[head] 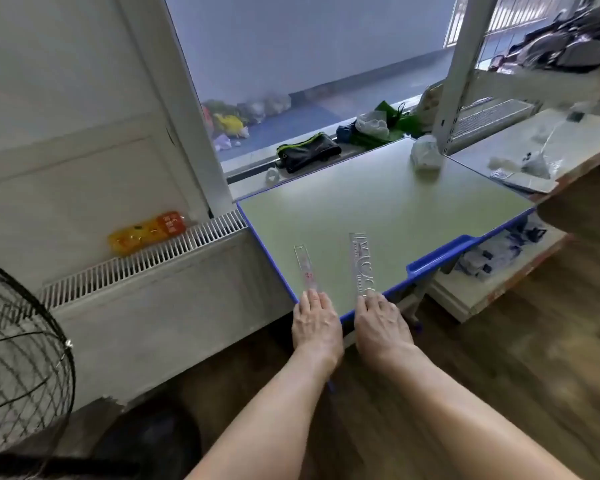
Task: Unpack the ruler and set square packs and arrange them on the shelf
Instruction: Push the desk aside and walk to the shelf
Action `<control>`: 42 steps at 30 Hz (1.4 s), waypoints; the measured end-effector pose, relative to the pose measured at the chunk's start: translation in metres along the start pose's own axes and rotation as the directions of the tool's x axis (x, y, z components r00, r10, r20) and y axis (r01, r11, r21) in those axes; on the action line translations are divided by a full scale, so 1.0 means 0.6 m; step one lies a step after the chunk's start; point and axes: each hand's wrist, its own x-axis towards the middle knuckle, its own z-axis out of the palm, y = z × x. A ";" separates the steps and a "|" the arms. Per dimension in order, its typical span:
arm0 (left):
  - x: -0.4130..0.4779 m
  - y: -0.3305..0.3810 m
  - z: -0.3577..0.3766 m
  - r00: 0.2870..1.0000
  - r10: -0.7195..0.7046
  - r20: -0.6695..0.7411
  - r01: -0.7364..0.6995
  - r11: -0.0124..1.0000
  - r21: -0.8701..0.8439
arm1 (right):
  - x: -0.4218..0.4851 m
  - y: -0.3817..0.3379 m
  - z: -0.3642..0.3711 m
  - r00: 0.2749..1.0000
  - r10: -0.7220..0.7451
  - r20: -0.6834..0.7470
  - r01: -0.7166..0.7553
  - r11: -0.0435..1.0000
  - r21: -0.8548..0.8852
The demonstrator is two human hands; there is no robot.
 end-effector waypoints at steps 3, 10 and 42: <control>0.025 0.001 0.015 0.999 -0.002 0.038 0.001 0.999 0.032 | 0.028 0.008 0.017 0.999 0.030 0.022 -0.030 1.000 0.010; 0.056 -0.007 0.049 0.995 0.073 0.065 -0.081 0.989 0.121 | 0.072 0.015 0.048 0.999 0.025 0.037 -0.025 1.000 0.012; 0.015 -0.065 0.091 0.957 0.141 -0.254 -0.105 0.983 0.150 | 0.055 -0.026 0.074 0.977 -0.120 -0.174 0.133 0.989 0.065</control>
